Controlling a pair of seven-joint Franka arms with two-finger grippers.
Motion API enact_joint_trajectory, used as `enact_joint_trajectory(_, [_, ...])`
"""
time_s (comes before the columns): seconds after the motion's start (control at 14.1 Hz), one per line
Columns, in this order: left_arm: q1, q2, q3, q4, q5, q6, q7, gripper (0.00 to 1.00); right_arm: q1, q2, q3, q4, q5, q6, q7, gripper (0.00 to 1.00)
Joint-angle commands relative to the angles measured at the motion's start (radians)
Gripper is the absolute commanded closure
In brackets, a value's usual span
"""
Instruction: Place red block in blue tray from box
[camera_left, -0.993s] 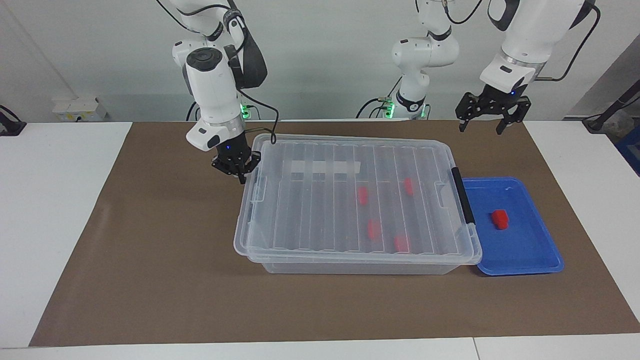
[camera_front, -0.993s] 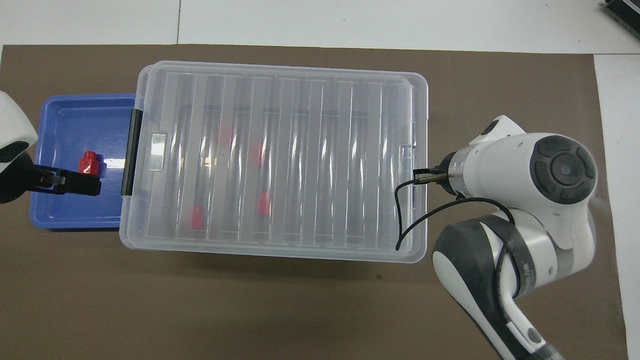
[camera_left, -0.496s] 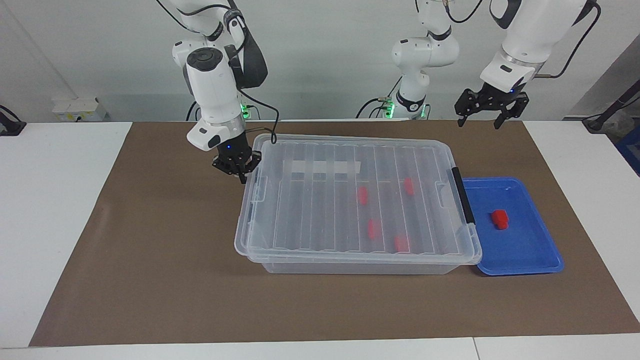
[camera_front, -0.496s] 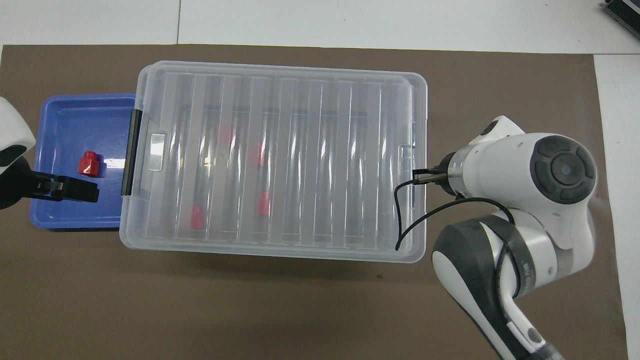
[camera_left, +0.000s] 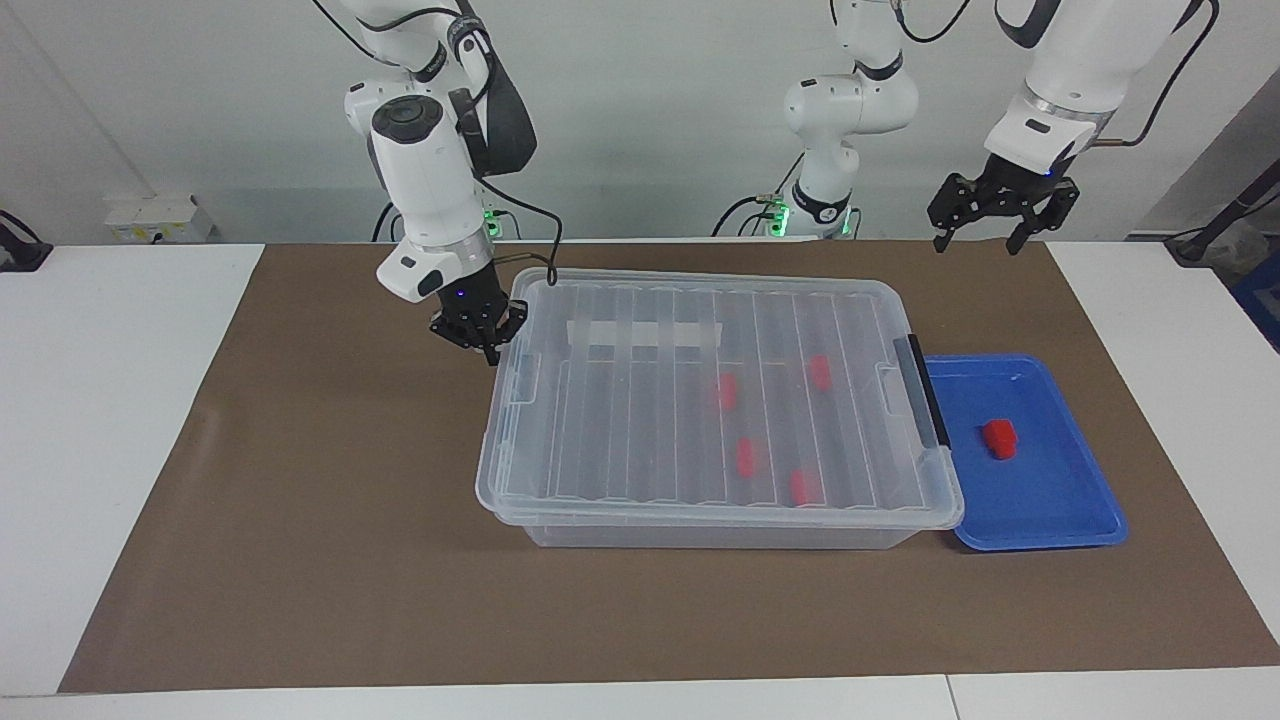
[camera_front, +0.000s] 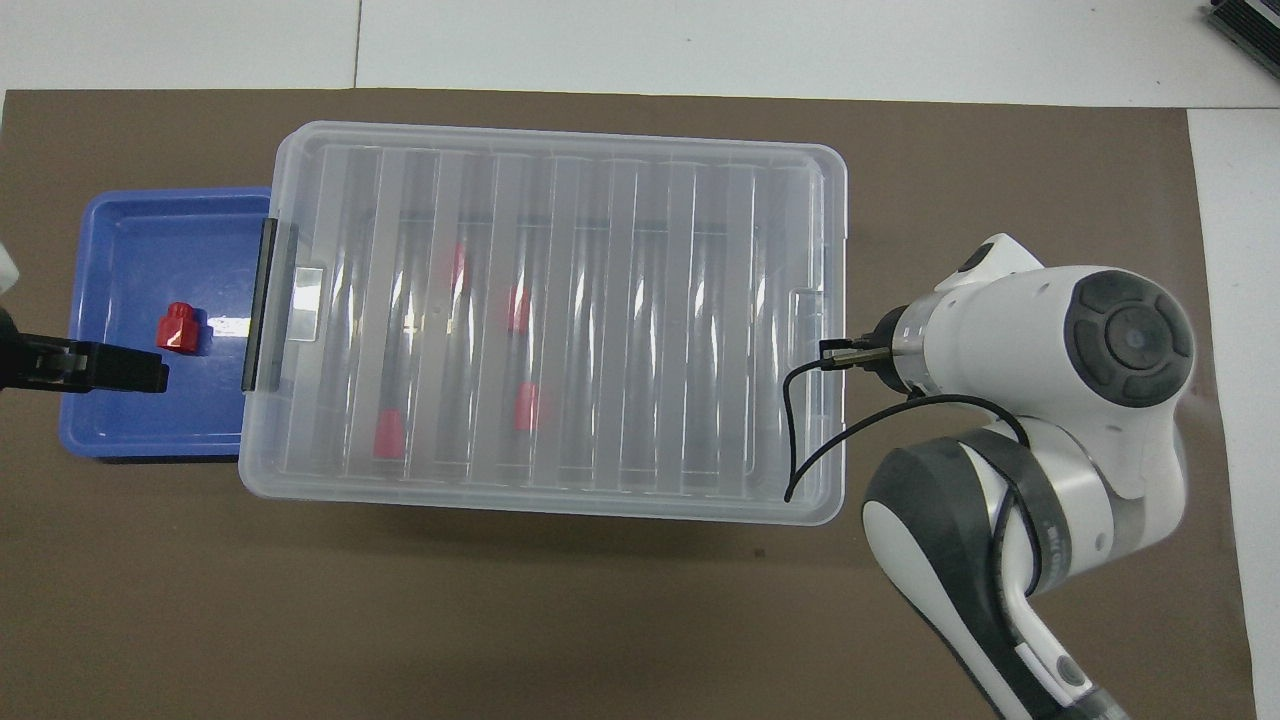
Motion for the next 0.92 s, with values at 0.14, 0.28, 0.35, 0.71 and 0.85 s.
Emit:
enact_joint_trajectory(0.14, [0.01,0.002,-0.002,0.01,-0.026,-0.025,-0.004,0.0,0.006,-0.02,0.012,-0.025,0.026,0.023,-0.009,1.0])
enact_joint_trajectory(0.28, [0.013,0.019,-0.002,0.034,-0.028,-0.037,-0.003,0.0,0.018,-0.021,0.012,-0.025,0.028,0.021,-0.009,1.0])
enact_joint_trajectory(0.35, [0.012,0.057,-0.002,0.072,-0.023,-0.065,-0.004,0.0,0.018,-0.02,0.011,-0.022,0.028,0.018,-0.009,1.0])
enact_joint_trajectory(0.71, [0.009,0.111,-0.002,0.139,-0.02,-0.091,-0.004,0.0,-0.005,-0.051,0.003,-0.016,0.028,-0.014,-0.008,1.0])
enact_joint_trajectory(0.85, [0.006,0.176,-0.004,0.221,-0.023,-0.16,-0.004,0.0,-0.037,-0.081,0.002,-0.016,0.028,-0.075,-0.004,1.0])
